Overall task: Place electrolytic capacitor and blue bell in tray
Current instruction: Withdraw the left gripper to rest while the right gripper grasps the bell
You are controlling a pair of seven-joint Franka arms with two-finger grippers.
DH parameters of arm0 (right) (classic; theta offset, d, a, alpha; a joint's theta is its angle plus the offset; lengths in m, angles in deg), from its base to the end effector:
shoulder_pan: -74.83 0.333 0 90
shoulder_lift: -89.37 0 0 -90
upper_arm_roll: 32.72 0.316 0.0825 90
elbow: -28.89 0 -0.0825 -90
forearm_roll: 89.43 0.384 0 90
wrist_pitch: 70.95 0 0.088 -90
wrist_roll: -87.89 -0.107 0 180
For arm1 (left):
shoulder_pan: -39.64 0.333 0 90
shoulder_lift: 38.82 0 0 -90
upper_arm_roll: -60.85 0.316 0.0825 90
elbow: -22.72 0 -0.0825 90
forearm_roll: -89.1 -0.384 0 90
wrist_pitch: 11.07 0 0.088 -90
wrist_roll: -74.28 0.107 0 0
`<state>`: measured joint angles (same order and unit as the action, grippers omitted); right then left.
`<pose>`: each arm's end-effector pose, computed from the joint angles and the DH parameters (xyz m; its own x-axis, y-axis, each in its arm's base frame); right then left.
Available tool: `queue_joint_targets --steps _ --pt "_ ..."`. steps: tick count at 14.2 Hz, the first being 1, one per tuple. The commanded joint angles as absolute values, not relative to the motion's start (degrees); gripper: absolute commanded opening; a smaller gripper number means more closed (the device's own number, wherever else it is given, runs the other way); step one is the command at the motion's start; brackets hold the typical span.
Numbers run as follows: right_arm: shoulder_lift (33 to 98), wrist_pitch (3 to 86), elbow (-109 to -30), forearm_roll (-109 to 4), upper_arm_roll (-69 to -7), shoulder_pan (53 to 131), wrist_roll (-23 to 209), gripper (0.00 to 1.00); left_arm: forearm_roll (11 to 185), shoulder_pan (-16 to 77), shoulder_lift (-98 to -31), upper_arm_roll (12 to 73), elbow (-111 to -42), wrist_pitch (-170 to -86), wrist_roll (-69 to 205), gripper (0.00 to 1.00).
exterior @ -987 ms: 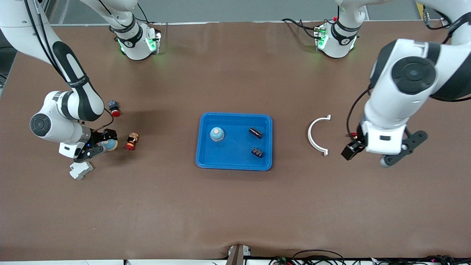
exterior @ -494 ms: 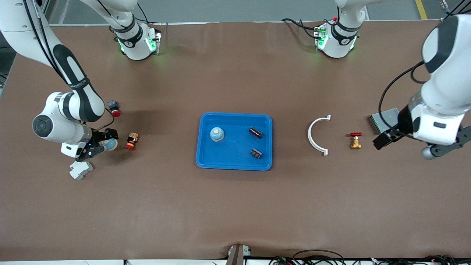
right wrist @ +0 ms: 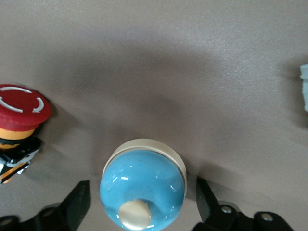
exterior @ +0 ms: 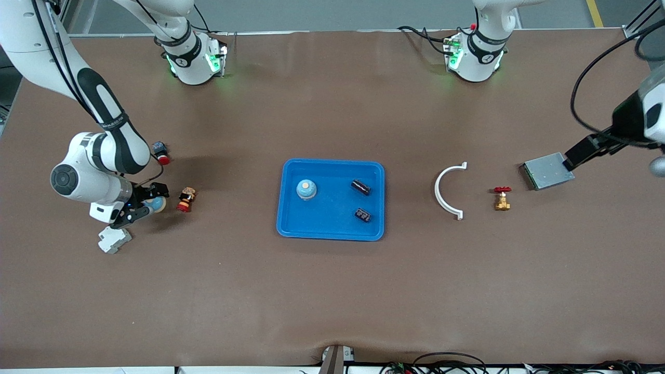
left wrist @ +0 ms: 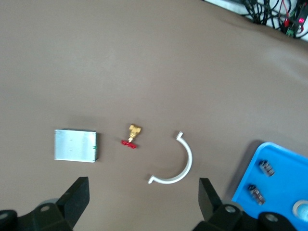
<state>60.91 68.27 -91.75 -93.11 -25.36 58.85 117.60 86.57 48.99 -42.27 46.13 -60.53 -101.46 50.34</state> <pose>0.5540 -0.0826 0.1661 0.9065 0.4016 -0.1301 0.3900 -0.9147 -0.1063 0.5724 -0.0440 0.6479 0.9448 0.3197 0.0723 0.3204 -0.9473 0.0006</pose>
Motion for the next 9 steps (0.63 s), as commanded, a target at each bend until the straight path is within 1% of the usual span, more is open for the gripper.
queue_joint_targets --steps 1,2,3,4,6,9 --pt "60.81 68.01 -91.43 -94.44 -24.37 57.34 118.04 0.41 89.53 46.50 -38.21 51.25 -63.14 -98.45 55.98 1.00" --pt "60.81 67.92 -91.34 -94.44 -24.37 57.43 118.04 0.25 90.50 45.19 -37.33 53.54 -63.67 -97.31 58.26 1.00" --pt "60.81 67.92 -91.34 -94.44 -24.37 57.43 118.04 0.14 90.51 43.87 -36.54 55.13 -64.20 -96.42 60.98 1.00" --pt "60.81 67.92 -91.34 -94.44 -24.37 57.43 118.04 0.09 90.51 42.72 -35.84 56.97 -64.55 -95.89 62.92 1.00" --pt "60.98 67.57 -91.17 -94.44 -24.28 57.43 117.86 0.09 90.59 39.65 -34.78 60.75 -65.25 -95.80 64.77 1.00" --pt "62.73 62.22 -88.98 -94.35 -24.19 57.60 117.33 0.09 90.60 39.81 -34.42 61.03 -65.87 -95.19 70.05 1.00"
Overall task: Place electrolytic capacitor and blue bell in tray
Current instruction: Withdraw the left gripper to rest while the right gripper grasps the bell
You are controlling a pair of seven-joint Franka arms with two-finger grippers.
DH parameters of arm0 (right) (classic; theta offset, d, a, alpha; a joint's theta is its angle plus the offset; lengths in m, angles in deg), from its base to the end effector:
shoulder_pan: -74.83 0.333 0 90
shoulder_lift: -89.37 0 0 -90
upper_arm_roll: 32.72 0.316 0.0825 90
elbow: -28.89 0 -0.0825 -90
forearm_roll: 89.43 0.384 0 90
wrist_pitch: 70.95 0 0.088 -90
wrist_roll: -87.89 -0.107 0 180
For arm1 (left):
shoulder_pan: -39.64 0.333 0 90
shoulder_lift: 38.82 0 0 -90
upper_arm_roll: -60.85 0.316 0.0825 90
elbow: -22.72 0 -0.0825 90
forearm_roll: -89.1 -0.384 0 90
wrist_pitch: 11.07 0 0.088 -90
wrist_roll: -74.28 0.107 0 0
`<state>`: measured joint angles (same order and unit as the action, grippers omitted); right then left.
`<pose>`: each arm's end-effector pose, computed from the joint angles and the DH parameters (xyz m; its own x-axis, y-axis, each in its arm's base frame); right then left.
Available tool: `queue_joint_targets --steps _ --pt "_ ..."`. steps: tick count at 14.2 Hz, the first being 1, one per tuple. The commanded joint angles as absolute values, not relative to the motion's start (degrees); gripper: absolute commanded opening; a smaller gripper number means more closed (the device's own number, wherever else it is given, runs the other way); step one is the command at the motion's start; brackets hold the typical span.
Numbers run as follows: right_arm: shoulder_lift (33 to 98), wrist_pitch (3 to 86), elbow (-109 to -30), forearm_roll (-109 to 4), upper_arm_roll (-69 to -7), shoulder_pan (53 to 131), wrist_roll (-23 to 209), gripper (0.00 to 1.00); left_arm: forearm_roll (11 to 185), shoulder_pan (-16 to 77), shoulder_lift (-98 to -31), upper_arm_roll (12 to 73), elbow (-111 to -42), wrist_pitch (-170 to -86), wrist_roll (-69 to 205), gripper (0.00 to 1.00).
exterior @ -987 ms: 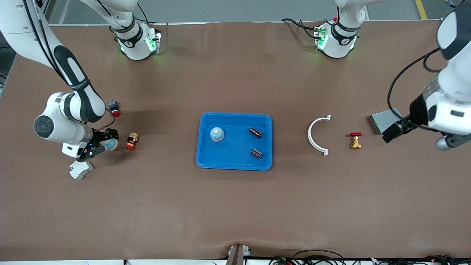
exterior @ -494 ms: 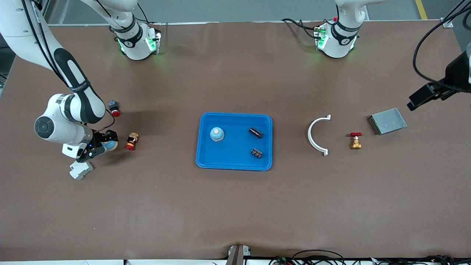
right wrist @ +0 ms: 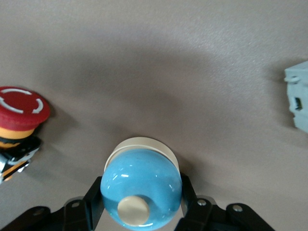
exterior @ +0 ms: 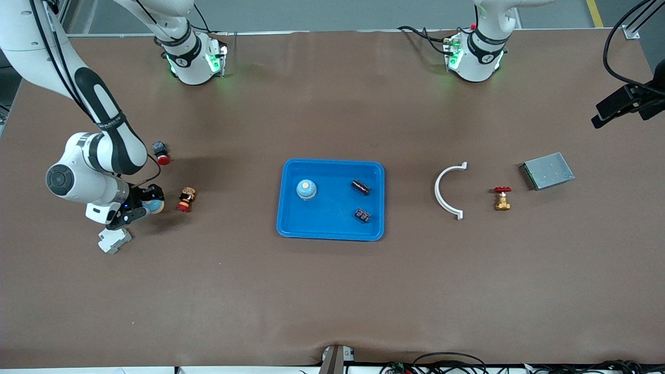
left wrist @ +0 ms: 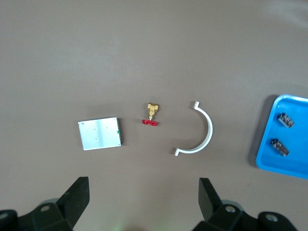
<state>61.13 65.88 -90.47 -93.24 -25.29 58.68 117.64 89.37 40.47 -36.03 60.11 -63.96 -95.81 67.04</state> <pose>0.5583 -0.0851 0.1730 0.9042 0.4020 -0.1446 0.3887 -0.9146 -0.1118 0.5296 0.0001 0.6699 0.9918 0.1272 0.0142 0.1271 -0.9919 0.0059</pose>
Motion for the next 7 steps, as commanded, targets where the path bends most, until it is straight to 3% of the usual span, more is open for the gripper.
queue_joint_targets --steps 1,4,7 --pt "63.96 60.46 -88.53 -94.27 -24.19 57.87 116.90 0.09 90.60 39.90 -34.16 60.94 -66.05 -95.10 70.23 1.00" --pt "68.96 54.23 -87.39 -94.27 -23.49 61.10 107.61 0.06 90.77 39.90 -33.46 60.33 -66.84 -94.75 70.24 1.00" --pt "70.65 46.50 -82.05 -93.57 -23.49 65.76 97.59 0.06 90.86 42.44 -33.54 55.51 -66.84 -94.66 70.32 1.00"
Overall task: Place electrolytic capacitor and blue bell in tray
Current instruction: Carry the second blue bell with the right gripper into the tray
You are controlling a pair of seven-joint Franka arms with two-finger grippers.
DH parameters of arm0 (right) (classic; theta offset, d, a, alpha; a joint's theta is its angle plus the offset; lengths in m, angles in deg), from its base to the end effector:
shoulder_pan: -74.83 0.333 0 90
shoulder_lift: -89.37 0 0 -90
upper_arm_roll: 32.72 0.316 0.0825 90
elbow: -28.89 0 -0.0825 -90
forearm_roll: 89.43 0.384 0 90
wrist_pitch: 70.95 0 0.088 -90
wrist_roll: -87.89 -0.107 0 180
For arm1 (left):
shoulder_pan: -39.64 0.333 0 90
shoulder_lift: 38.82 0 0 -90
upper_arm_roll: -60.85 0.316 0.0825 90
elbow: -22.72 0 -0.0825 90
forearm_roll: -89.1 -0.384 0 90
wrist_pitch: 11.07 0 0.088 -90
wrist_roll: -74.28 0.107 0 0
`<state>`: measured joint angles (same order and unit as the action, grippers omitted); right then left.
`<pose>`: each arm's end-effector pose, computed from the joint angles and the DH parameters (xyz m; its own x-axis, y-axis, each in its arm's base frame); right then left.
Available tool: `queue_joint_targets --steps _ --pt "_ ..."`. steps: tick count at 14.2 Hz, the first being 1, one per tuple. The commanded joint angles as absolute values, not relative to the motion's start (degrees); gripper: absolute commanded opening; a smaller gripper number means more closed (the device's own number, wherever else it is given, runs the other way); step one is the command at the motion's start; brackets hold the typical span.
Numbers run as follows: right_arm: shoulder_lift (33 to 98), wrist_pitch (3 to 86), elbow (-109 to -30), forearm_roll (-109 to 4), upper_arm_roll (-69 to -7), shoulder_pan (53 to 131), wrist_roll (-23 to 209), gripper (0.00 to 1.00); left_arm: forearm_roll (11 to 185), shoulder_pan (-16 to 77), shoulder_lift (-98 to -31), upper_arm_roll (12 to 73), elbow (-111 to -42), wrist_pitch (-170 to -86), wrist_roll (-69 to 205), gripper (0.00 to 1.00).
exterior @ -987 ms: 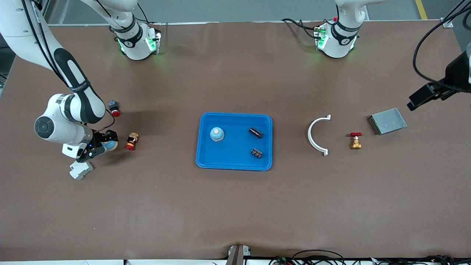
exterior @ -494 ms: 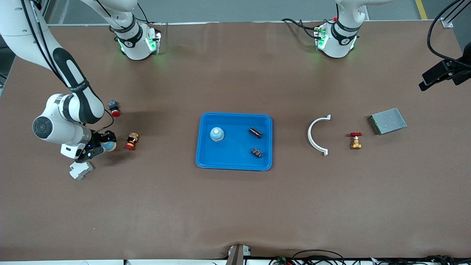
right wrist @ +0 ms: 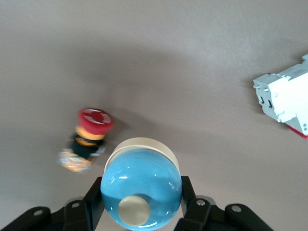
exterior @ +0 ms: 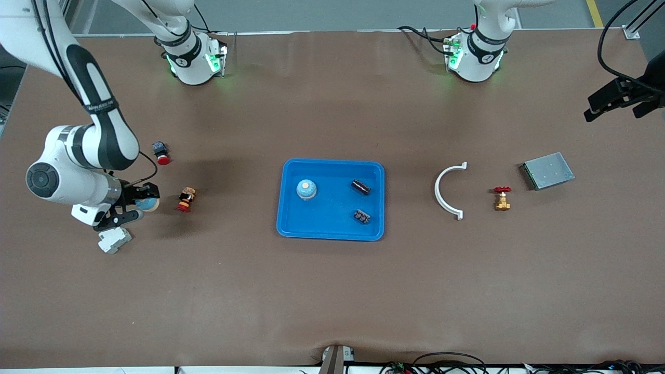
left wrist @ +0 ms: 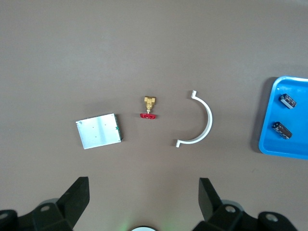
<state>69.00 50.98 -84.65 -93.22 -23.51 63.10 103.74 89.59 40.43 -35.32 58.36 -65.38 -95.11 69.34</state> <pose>0.5846 -0.0311 0.2732 0.9444 0.2669 -0.1922 0.2596 -0.9637 -0.0627 0.5243 -0.0174 0.6638 0.9984 0.0557 -0.0103 0.0558 -0.9984 0.0050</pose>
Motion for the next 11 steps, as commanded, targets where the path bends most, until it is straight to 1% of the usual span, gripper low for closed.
queue_joint_targets --steps 1,4,7,11 --pt "70.47 43.69 -79.15 -93.13 -23.49 66.56 94.51 0.06 90.86 43.23 -33.54 54.19 -66.84 -94.66 69.97 1.00" --pt "70.21 39.36 -73.43 -90.23 -23.49 71.04 85.11 0.06 90.86 43.24 -33.46 54.09 -66.84 -94.66 69.71 1.00" --pt "69.86 39.35 -70.08 -89.44 -23.49 77.18 71.67 0.06 90.86 43.33 -33.46 53.82 -66.84 -94.66 69.62 1.00" --pt "64.78 40.40 -64.20 -88.12 -23.58 83.43 59.70 0.06 90.86 42.71 -33.98 53.74 -66.57 -94.66 69.27 1.00"
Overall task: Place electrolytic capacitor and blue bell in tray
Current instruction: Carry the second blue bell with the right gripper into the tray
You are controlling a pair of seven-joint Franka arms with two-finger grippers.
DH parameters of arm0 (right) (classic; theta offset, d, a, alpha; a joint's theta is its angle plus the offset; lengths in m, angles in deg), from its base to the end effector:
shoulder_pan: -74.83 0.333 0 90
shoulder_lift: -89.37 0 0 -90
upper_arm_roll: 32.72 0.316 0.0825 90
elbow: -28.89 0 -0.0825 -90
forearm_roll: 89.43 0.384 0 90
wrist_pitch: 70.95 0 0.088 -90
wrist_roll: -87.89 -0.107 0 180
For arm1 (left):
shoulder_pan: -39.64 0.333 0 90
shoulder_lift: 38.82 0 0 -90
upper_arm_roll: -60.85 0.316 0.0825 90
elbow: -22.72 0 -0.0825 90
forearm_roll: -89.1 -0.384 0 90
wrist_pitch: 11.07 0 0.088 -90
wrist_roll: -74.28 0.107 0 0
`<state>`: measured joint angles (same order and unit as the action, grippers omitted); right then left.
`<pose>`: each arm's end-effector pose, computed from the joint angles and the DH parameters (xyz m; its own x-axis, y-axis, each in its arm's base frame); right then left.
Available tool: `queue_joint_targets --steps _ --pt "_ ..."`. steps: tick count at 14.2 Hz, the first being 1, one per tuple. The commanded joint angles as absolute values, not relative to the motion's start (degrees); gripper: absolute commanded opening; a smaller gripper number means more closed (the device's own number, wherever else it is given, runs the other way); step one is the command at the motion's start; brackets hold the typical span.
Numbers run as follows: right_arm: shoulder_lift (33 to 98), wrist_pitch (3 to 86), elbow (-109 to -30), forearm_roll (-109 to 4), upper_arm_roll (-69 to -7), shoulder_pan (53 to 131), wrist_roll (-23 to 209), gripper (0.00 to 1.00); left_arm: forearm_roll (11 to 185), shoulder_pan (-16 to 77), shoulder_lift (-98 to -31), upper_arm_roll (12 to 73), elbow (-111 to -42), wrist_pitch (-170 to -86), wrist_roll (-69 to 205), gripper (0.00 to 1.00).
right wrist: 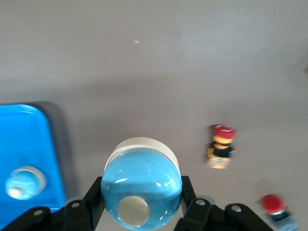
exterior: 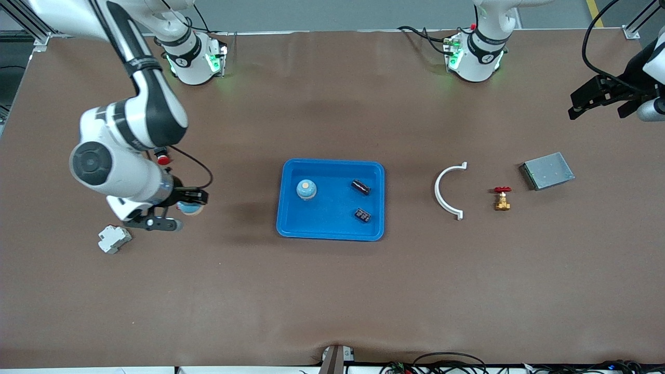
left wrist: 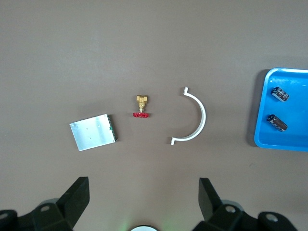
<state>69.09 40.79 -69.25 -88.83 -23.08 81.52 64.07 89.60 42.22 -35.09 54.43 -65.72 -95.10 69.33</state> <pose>0.6152 0.1715 0.3770 0.9817 -0.1394 -0.1294 -0.1427 -0.9896 -0.0164 0.5220 -0.0383 0.6630 0.9997 0.0188 -0.0124 0.0188 -0.9998 0.0004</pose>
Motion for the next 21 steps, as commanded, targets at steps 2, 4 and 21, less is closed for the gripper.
queue_joint_targets --steps 2,4,21 --pt "62.14 41.46 -61.73 -87.41 -23.49 85.28 56.18 0.06 90.77 42.80 -33.98 52.60 -66.84 -94.66 69.27 1.00" --pt "59.85 43.12 -60.24 -87.06 -23.58 87.21 53.45 0.06 90.68 42.80 -33.90 52.50 -66.84 -94.48 69.36 1.00" --pt "44.55 58.77 -54.60 -87.15 -23.67 99.00 37.70 0.07 89.98 43.33 -35.21 52.59 -66.75 -94.04 68.65 1.00"
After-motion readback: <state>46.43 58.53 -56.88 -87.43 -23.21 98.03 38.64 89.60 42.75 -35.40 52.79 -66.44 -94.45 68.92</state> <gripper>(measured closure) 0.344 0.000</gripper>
